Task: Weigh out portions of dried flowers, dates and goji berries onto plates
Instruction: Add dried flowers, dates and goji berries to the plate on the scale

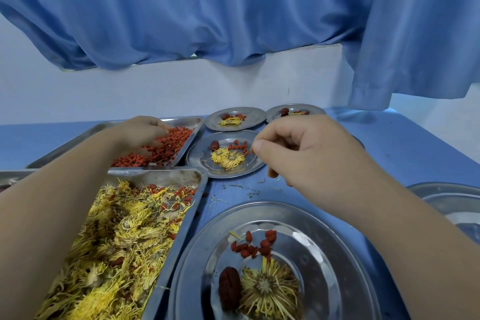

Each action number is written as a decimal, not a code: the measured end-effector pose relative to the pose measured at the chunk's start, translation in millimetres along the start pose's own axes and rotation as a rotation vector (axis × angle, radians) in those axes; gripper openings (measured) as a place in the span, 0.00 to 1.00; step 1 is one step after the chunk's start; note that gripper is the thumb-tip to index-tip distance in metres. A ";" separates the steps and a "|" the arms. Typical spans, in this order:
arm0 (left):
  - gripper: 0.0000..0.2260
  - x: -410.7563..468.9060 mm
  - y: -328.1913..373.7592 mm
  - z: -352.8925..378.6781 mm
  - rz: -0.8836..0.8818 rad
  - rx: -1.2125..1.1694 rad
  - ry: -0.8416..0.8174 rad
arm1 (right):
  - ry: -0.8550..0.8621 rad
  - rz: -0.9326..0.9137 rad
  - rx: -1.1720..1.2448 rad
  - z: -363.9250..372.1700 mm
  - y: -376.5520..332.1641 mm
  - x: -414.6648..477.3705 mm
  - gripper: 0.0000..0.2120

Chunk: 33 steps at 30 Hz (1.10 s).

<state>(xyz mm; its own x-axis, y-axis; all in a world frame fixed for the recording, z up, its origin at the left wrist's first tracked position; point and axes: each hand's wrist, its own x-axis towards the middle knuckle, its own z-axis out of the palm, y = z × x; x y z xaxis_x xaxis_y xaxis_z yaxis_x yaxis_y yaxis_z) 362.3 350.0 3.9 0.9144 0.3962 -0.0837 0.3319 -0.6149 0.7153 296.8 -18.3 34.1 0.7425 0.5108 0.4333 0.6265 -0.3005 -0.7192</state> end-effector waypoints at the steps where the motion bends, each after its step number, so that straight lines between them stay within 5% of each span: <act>1: 0.07 -0.7 -0.2 -2.0 -0.004 -0.064 -0.019 | 0.001 0.000 -0.002 -0.3 -0.4 0.2 0.09; 8: 0.23 -9.8 0.9 -13.8 -0.017 -0.323 -0.088 | 0.001 0.012 0.053 -0.6 -5.7 0.4 0.09; 18: 0.16 -13.3 -3.7 -8.0 0.016 -0.275 -0.056 | 0.002 -0.029 0.086 -0.3 -5.6 0.5 0.09; 23: 0.20 -19.5 -2.9 -4.1 0.015 -0.277 -0.055 | 0.004 -0.029 0.117 -1.2 -3.2 2.2 0.09; 33: 0.11 -86.8 16.7 -1.0 0.078 -0.598 -0.195 | -0.020 -0.017 0.088 -2.7 -10.2 -0.2 0.08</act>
<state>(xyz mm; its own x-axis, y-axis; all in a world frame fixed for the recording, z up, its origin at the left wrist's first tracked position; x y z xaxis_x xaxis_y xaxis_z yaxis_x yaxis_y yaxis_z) 288.3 306.0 23.8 0.9748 0.1992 -0.1000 0.1270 -0.1276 0.9837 290.9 -17.5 42.8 0.7266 0.5316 0.4353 0.6148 -0.2201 -0.7574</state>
